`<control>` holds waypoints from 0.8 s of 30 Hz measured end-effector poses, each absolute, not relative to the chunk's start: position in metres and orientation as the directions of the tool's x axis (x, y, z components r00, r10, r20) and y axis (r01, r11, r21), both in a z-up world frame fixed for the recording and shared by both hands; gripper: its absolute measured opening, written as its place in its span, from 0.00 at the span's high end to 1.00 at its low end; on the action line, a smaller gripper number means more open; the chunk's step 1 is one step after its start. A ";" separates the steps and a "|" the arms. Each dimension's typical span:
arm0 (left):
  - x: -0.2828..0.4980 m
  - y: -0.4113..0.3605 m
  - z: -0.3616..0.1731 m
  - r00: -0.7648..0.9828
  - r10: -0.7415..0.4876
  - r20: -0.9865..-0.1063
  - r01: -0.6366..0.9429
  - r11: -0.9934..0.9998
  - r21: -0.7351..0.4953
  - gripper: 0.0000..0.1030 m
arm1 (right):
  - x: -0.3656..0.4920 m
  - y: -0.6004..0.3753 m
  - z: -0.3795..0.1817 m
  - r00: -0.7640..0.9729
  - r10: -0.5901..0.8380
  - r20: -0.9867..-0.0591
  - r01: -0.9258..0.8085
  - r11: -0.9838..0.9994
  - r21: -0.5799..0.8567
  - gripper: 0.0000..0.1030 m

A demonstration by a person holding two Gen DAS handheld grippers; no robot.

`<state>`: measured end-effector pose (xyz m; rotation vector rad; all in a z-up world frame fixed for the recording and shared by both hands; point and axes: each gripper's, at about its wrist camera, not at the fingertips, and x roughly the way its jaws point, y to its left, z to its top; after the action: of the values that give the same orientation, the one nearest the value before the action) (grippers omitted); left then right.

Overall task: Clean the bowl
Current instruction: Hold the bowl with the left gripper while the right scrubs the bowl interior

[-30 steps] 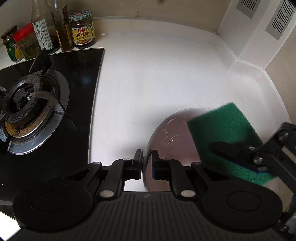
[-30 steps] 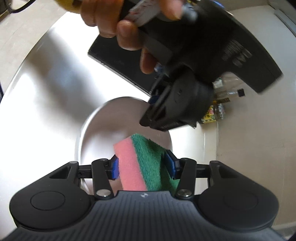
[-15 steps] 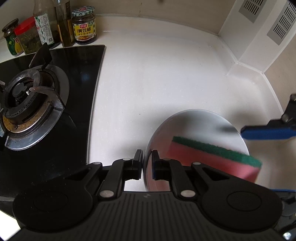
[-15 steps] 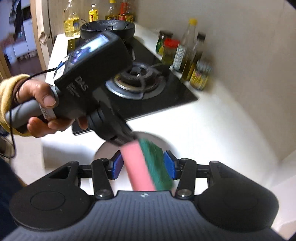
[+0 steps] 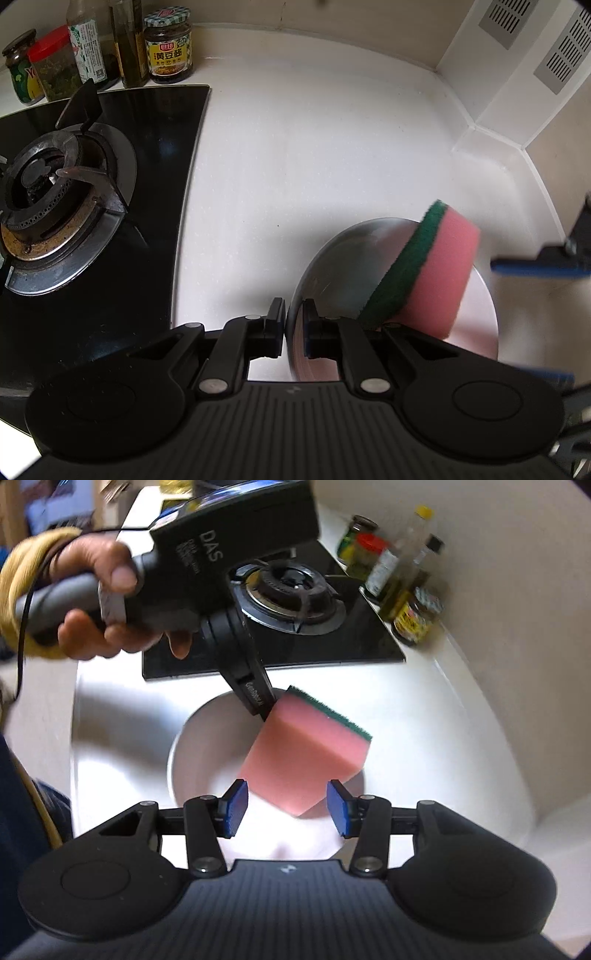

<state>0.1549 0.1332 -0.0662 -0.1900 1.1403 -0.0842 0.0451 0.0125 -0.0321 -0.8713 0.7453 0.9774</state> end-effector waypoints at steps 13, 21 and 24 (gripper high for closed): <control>0.154 0.113 -0.060 0.426 -0.130 -0.896 -0.022 0.988 -0.154 0.92 | 0.091 0.049 -0.012 0.178 0.269 -0.946 -0.860 -0.424 -0.283 0.59; 0.153 0.110 -0.058 0.424 -0.163 -0.891 -0.040 0.979 -0.198 0.92 | 0.120 0.079 -0.031 -0.008 0.166 -0.986 -0.880 -0.470 -0.072 0.70; 0.145 0.115 -0.056 0.415 -0.178 -0.892 -0.083 0.969 -0.232 0.91 | 0.134 0.075 -0.032 -0.065 0.191 -0.979 -0.969 -0.247 0.016 0.76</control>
<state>0.1450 0.1148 -0.0562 -0.2562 1.1451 -0.0602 0.1338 0.0747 -0.0323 -1.2123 0.9617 1.5061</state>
